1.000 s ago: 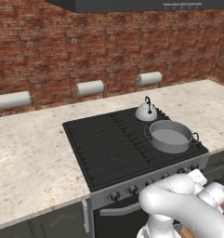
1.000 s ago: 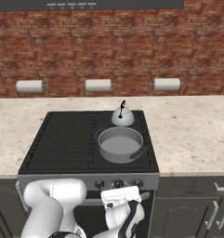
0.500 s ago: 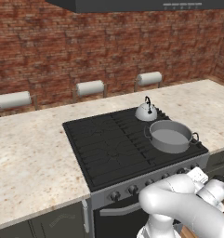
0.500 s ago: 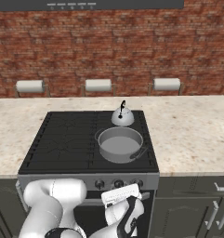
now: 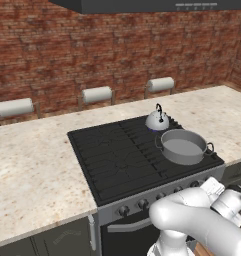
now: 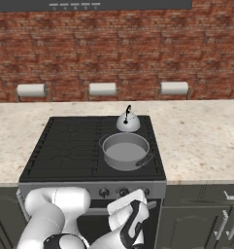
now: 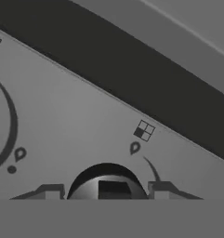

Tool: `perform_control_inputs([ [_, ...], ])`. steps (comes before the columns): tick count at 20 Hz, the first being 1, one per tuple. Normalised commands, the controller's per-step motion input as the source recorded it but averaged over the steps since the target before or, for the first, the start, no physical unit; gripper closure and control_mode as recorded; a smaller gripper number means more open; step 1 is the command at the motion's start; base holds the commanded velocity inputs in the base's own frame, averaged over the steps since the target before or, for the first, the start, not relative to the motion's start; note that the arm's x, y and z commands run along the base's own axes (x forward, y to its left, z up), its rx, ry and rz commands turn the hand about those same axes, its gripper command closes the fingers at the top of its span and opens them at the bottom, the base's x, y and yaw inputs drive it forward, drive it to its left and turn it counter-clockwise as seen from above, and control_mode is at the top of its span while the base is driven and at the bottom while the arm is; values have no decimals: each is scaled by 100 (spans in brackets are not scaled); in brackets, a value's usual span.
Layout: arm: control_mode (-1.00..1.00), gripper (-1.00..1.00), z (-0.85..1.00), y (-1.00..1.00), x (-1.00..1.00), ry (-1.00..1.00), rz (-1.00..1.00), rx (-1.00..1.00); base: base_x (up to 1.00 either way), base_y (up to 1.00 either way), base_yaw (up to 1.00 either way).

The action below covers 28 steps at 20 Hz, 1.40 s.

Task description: Pick the kettle from the cabinet and place it on a stove burner. Then pick the pot from the counter and place it on another stove burner. Finally, turn both burners on.

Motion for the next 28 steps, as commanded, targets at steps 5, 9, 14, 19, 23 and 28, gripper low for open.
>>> perform_control_inputs([
  [5,-100,100,0,0,0,0,0,-24,0,0,0],
  [9,-100,100,0,0,0,0,0,-24,0,0,0],
  [14,-100,100,0,0,-8,0,0,-18,0,0,0],
  [19,-100,-100,-3,3,0,1,0,0,0,0,0],
  [23,-100,-100,0,2,-2,-2,0,0,0,0,0],
  [28,-100,-100,0,0,-14,-3,0,0,0,0,0],
])
